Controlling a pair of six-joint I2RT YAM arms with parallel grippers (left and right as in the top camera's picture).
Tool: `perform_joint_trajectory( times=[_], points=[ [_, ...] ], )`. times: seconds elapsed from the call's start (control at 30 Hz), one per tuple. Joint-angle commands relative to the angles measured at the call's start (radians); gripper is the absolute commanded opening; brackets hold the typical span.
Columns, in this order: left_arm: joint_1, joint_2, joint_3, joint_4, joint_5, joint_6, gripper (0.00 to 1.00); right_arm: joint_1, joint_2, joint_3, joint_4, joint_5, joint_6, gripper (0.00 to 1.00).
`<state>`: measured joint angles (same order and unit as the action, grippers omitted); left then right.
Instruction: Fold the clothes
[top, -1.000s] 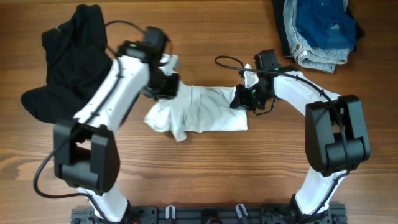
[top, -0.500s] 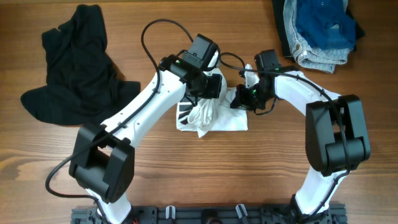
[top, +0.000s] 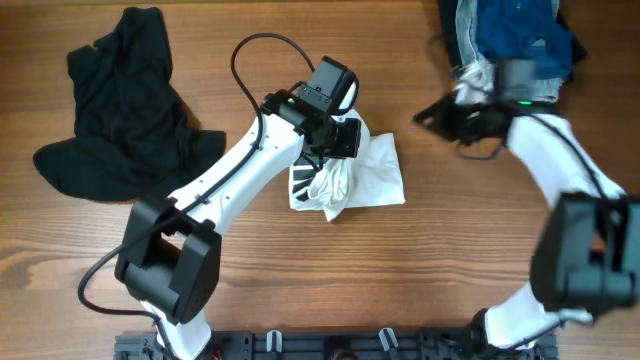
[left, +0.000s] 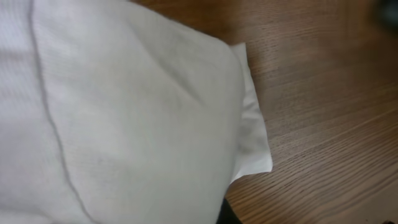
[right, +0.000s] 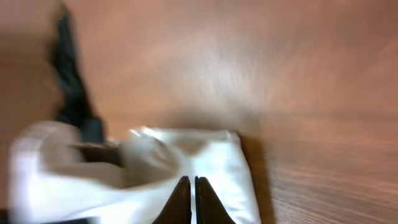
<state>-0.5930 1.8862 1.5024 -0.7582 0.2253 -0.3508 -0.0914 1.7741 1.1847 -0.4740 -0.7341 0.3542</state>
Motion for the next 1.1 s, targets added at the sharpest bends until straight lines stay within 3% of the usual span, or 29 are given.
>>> perform_joint_trajectory(
  times=[0.0, 0.33, 0.37, 0.4, 0.43, 0.73, 0.97, 1.07],
  points=[
    [-0.006, 0.014, -0.001, 0.020, 0.009, -0.011, 0.04, -0.068, -0.080, 0.021, 0.018, -0.127, 0.051, 0.04],
    [-0.055, 0.014, -0.001, 0.085, 0.043, -0.025, 0.05, -0.116, -0.085, 0.019, 0.023, -0.140, 0.064, 0.04],
    [-0.064, 0.014, -0.001, 0.096, 0.043, -0.025, 0.28, -0.117, -0.085, 0.019, 0.025, -0.140, 0.064, 0.04],
    [-0.075, 0.014, -0.001, 0.106, 0.043, -0.025, 0.72, -0.117, -0.085, 0.019, 0.027, -0.140, 0.065, 0.04],
    [-0.085, 0.014, -0.001, 0.118, 0.043, -0.025, 1.00, -0.118, -0.085, 0.019, 0.030, -0.141, 0.065, 0.04],
    [-0.034, -0.014, 0.053, 0.115, 0.043, -0.025, 1.00, -0.150, -0.085, 0.019, 0.055, -0.188, 0.061, 0.04],
    [0.154, -0.197, 0.124, 0.042, 0.043, -0.024, 1.00, -0.074, -0.084, 0.019, 0.010, -0.164, -0.070, 0.04],
    [0.309, -0.292, 0.124, -0.003, 0.034, -0.024, 1.00, 0.069, -0.081, 0.019, -0.068, 0.003, -0.148, 0.07]
  ],
)
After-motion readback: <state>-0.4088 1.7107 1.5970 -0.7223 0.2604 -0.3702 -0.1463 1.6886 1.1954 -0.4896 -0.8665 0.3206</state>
